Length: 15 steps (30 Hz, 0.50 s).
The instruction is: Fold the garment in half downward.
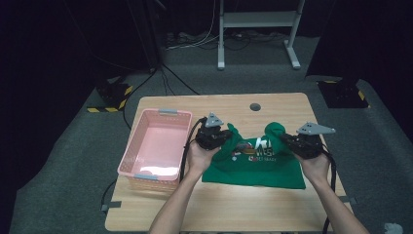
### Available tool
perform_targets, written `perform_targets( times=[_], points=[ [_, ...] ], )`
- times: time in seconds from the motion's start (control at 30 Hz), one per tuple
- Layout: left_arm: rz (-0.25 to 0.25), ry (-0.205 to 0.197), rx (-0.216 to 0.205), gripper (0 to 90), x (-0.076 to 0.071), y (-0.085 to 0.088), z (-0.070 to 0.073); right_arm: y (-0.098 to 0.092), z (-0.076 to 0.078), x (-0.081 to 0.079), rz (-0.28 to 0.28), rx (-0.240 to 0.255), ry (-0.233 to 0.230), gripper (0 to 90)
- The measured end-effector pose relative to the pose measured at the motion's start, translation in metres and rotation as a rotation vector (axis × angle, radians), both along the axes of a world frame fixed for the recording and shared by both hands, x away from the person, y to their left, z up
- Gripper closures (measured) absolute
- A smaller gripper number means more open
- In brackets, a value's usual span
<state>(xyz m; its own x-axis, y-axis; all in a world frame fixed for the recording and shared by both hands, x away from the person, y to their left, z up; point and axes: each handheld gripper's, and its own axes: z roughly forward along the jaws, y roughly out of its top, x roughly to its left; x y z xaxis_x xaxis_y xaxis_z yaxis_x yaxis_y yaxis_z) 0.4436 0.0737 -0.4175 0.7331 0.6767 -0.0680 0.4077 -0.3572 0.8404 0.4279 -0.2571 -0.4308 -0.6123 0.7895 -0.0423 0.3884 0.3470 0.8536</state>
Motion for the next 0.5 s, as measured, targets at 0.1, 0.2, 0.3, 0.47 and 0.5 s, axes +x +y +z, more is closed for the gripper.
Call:
perform_targets(
  times=[0.1,0.2,0.3,0.47,0.5],
  points=[
    [-0.004,0.009,0.001,85.3,-0.004,0.0,-0.004,0.0,-0.005,-0.005,0.004,0.004,0.004,84.5],
    [-0.009,0.013,-0.001,85.3,-0.009,0.001,-0.007,-0.001,-0.01,-0.01,0.006,0.003,0.007,84.5],
    [-0.013,0.012,-0.002,85.3,-0.012,0.001,-0.009,-0.003,-0.015,-0.013,0.002,0.011,0.012,84.5],
    [-0.013,0.018,-0.003,85.3,-0.015,0.0,-0.014,-0.004,-0.021,-0.019,-0.002,0.009,0.022,84.5],
    [-0.015,0.021,-0.005,85.3,-0.016,0.0,-0.016,-0.004,-0.022,-0.021,-0.002,0.006,0.021,84.5]
  ],
)
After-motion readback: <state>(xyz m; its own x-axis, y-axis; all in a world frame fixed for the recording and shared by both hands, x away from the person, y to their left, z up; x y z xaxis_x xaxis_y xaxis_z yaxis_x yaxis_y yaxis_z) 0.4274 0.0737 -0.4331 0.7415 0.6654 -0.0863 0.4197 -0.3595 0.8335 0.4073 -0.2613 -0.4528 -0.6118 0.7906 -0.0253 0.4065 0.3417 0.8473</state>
